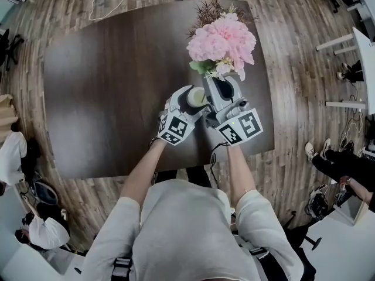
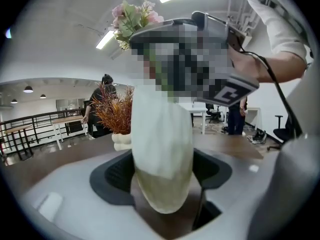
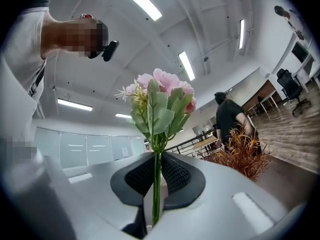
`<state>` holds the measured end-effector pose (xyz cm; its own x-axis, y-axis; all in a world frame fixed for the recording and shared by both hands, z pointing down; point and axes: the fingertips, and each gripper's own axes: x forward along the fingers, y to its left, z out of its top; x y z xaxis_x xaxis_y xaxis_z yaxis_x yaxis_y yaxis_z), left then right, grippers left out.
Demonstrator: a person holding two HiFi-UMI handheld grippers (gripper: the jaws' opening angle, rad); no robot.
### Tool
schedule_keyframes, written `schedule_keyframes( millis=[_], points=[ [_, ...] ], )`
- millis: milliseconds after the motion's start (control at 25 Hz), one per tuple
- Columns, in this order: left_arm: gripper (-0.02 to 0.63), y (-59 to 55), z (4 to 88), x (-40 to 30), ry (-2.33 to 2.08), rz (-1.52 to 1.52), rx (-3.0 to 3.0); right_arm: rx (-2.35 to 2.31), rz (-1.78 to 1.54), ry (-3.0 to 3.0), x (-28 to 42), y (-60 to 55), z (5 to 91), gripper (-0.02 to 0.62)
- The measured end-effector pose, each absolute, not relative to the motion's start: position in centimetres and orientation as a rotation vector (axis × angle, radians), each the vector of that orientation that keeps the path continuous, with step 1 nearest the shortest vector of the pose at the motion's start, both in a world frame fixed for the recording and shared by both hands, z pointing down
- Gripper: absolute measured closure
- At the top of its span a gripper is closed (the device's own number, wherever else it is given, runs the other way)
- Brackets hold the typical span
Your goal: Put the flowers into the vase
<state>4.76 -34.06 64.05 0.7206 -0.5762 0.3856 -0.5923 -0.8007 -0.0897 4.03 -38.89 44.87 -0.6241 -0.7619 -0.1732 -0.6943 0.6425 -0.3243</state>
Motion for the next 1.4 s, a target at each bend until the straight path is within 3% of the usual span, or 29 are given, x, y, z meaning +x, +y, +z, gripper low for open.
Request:
schedule_keyframes(
  millis=[1040,1280,1400],
  points=[
    [0.259,-34.2,64.3,4.4,-1.02,0.587,2.856,-1.443,-0.251,2.872,3.4,-32.6,55.0,0.523],
    [0.259,-34.2,64.2,4.6,-1.039,0.583,2.86,-1.484,-0.156,2.963,2.8,-31.6,54.9,0.338],
    [0.259,-34.4,64.3,4.8,-1.038,0.584,2.858,-1.559,-0.167,2.932,3.5,-31.5,54.9,0.313]
  ],
)
